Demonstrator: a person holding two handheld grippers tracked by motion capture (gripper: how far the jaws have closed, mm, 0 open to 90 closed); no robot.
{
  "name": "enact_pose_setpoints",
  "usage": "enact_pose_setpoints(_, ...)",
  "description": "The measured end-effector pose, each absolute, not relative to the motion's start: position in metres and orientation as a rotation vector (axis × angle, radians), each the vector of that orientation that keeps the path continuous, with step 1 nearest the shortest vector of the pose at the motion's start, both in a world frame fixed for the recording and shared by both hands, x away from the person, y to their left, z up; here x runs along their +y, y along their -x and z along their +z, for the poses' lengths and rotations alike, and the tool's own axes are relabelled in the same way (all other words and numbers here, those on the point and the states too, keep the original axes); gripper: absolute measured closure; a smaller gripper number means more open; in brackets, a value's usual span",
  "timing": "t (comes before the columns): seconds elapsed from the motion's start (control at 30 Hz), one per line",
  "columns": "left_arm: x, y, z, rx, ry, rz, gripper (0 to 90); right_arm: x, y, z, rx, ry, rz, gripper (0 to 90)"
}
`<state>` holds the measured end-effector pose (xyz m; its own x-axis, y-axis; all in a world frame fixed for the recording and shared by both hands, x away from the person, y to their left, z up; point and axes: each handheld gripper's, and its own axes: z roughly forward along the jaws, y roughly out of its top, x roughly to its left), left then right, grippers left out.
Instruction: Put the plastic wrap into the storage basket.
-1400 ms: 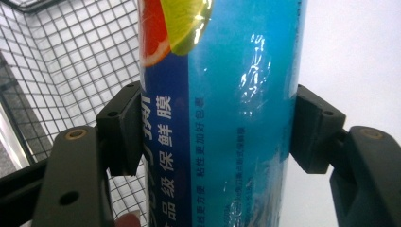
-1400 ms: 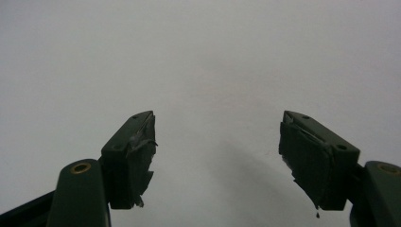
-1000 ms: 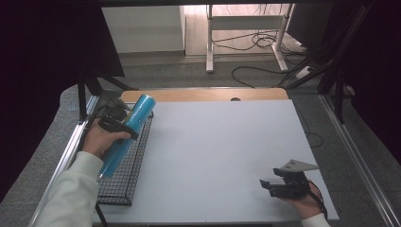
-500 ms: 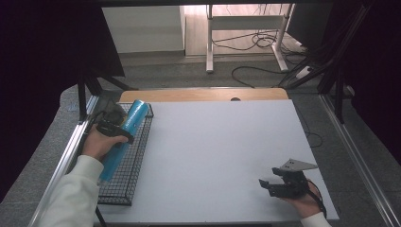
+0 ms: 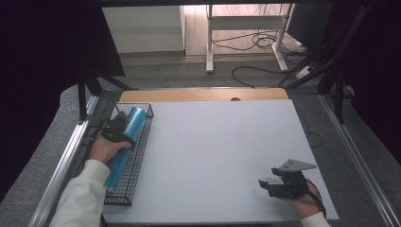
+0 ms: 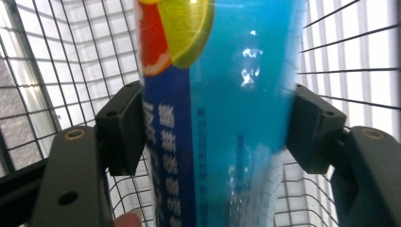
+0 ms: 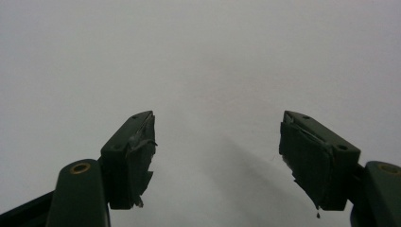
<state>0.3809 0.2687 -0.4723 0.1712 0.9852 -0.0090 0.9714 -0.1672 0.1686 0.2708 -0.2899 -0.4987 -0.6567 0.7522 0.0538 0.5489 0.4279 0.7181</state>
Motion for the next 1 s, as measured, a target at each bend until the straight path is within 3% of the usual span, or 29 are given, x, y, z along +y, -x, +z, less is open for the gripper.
enact_pose_setpoints(0.3, 0.265, -0.370, -0.442, 1.830, -2.216, 0.259, 16.4, -0.290, -0.270, -0.499, 2.415, -1.123, 1.044, 27.8)
enact_pose_setpoints(0.63, 0.241, -0.335, -0.425, 1.540, -2.186, 0.312, 15.2, -0.290, -0.269, -0.499, 2.410, -1.125, 1.044, 27.7)
enact_pose_setpoints(1.0, 0.197, -0.295, -0.437, 1.261, -2.149, 0.315, 17.1, -0.289, -0.265, -0.493, 2.376, -1.100, 1.071, 27.7)
